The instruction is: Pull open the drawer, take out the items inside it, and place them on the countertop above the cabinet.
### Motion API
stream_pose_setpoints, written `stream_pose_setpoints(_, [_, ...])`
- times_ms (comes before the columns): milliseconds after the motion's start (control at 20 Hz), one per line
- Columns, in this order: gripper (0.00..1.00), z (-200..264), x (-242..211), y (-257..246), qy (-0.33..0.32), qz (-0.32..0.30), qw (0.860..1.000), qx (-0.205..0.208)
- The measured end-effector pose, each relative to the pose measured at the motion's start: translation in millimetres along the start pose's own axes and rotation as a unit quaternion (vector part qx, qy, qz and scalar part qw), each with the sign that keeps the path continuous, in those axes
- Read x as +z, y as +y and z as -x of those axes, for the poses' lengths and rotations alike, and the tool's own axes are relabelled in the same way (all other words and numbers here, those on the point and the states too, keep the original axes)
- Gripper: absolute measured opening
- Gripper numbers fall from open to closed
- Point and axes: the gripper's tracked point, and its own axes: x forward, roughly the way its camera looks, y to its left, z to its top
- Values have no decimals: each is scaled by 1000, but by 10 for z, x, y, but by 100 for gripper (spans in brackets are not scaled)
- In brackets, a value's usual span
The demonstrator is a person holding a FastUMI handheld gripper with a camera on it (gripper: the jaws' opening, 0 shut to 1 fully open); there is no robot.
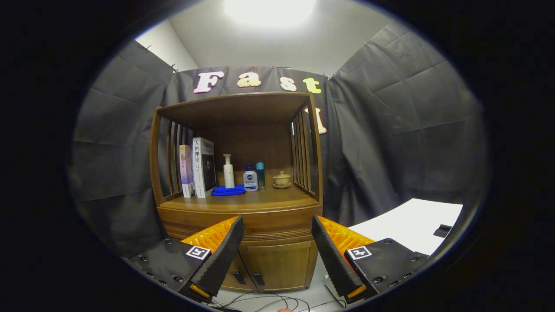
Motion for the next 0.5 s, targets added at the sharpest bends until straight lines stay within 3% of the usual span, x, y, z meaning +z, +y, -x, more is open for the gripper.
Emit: stream_pose_setpoints(500, [98, -15, -18, 14, 5, 0, 1000, 2])
